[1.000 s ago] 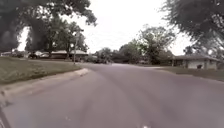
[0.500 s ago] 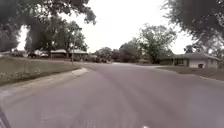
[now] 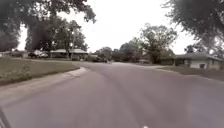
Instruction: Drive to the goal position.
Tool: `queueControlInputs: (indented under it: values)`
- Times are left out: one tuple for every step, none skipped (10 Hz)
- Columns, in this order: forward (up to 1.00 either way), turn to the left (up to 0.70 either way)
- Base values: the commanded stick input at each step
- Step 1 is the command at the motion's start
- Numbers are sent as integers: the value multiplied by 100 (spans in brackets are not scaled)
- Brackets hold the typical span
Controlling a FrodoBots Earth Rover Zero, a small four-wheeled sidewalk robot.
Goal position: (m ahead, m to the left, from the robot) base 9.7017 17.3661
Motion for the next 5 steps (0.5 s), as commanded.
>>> queueControlInputs:
  values:
    - [70,4]
    - [70,4]
    - [70,4]
    - [70,4]
    - [70,4]
